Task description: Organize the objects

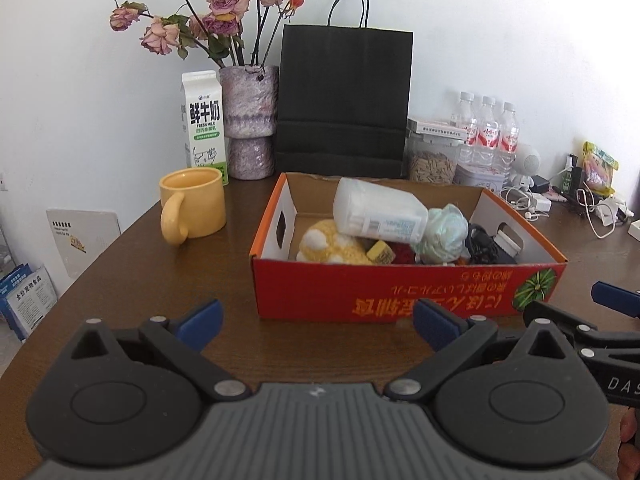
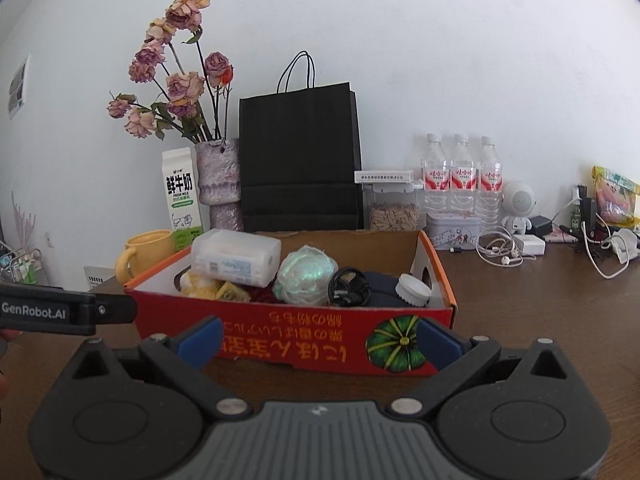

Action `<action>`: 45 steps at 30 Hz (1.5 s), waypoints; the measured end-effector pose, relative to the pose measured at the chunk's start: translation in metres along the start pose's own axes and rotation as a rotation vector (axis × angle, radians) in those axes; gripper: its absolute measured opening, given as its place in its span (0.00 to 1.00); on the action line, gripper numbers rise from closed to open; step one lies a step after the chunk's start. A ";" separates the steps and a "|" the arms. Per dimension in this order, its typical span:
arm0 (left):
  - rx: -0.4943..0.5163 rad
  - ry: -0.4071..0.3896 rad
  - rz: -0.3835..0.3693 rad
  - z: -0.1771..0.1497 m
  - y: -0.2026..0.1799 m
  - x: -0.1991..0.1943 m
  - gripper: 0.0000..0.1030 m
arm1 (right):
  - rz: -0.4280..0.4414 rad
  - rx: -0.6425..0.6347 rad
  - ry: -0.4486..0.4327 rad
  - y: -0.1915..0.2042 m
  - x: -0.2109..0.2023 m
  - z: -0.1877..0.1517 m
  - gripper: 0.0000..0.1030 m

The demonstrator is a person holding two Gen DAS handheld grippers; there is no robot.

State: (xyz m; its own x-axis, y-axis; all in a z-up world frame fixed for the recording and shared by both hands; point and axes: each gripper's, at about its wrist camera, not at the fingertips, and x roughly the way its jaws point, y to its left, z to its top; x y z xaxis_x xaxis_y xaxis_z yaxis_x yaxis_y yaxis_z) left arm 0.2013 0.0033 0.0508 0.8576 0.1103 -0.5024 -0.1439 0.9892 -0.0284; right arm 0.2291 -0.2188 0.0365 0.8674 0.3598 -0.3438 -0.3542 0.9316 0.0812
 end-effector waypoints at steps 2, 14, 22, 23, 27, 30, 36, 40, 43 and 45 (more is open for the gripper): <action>-0.001 0.015 -0.001 -0.006 0.001 -0.007 1.00 | 0.001 0.011 0.024 0.000 -0.008 -0.003 1.00; 0.005 0.028 -0.006 -0.016 -0.003 -0.032 1.00 | -0.005 0.013 0.030 0.002 -0.040 -0.002 1.00; 0.002 0.030 -0.002 -0.015 -0.002 -0.032 1.00 | -0.005 0.013 0.029 0.002 -0.041 -0.002 1.00; 0.002 0.031 -0.002 -0.015 -0.002 -0.032 1.00 | -0.005 0.013 0.029 0.002 -0.040 -0.002 1.00; 0.003 0.032 -0.001 -0.016 -0.002 -0.032 1.00 | -0.003 0.011 0.029 0.003 -0.042 -0.002 1.00; 0.002 0.033 0.001 -0.016 -0.002 -0.032 1.00 | -0.004 0.011 0.029 0.003 -0.042 -0.002 1.00; 0.003 0.035 0.002 -0.016 -0.002 -0.031 1.00 | -0.003 0.011 0.028 0.003 -0.042 -0.002 1.00; 0.005 0.039 0.004 -0.017 -0.003 -0.030 1.00 | -0.003 0.011 0.029 0.003 -0.042 -0.002 1.00; 0.005 0.040 0.004 -0.017 -0.003 -0.030 1.00 | -0.003 0.010 0.029 0.003 -0.042 -0.001 1.00; 0.010 0.043 0.007 -0.017 -0.004 -0.029 1.00 | -0.004 0.011 0.029 0.003 -0.042 -0.002 1.00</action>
State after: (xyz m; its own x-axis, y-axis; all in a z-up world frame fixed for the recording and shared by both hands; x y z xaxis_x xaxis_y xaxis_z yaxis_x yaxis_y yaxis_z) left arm 0.1681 -0.0054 0.0510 0.8347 0.1127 -0.5390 -0.1441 0.9894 -0.0162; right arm 0.1907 -0.2312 0.0499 0.8584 0.3545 -0.3707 -0.3467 0.9337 0.0901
